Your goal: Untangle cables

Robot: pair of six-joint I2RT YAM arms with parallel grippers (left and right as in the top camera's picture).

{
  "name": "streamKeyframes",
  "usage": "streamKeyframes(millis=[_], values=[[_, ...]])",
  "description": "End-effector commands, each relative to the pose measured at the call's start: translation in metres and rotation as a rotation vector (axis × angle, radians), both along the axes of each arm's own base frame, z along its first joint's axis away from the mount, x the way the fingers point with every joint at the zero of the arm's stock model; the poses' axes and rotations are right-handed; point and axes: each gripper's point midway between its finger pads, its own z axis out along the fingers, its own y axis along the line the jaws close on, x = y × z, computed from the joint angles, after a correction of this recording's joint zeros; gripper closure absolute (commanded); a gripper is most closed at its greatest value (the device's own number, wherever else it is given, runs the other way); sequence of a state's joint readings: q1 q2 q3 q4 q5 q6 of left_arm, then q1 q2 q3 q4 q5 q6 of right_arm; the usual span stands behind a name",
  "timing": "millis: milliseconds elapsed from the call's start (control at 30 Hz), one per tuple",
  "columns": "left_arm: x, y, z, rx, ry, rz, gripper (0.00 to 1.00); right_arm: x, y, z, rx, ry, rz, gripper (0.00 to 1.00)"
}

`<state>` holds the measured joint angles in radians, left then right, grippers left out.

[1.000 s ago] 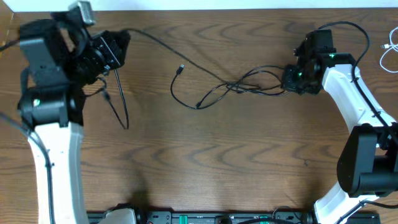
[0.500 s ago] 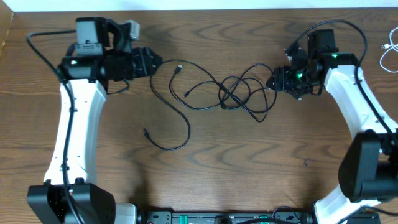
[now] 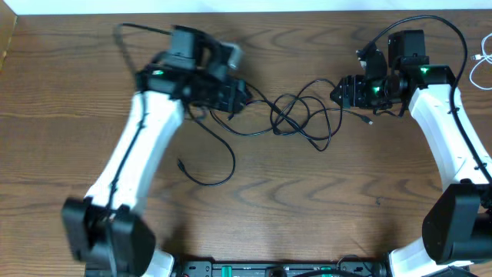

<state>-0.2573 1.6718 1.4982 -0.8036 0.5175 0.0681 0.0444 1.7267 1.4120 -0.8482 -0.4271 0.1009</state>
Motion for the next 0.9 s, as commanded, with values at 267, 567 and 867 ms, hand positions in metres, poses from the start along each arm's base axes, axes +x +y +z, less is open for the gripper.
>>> streamKeyframes(millis=[267,567,867], values=[[-0.026,-0.094,-0.111,0.116,0.039,-0.432,0.45,0.000,-0.001,0.007,-0.013,-0.016,0.009,0.28],[-0.021,-0.115,-0.146,0.134,-0.031,-0.564,0.45,0.000,-0.002,0.007,-0.016,-0.016,0.006,0.25],[-0.021,-0.117,-0.162,0.143,-0.022,-0.588,0.46,0.009,-0.033,0.006,-0.049,-0.030,-0.072,0.22]])
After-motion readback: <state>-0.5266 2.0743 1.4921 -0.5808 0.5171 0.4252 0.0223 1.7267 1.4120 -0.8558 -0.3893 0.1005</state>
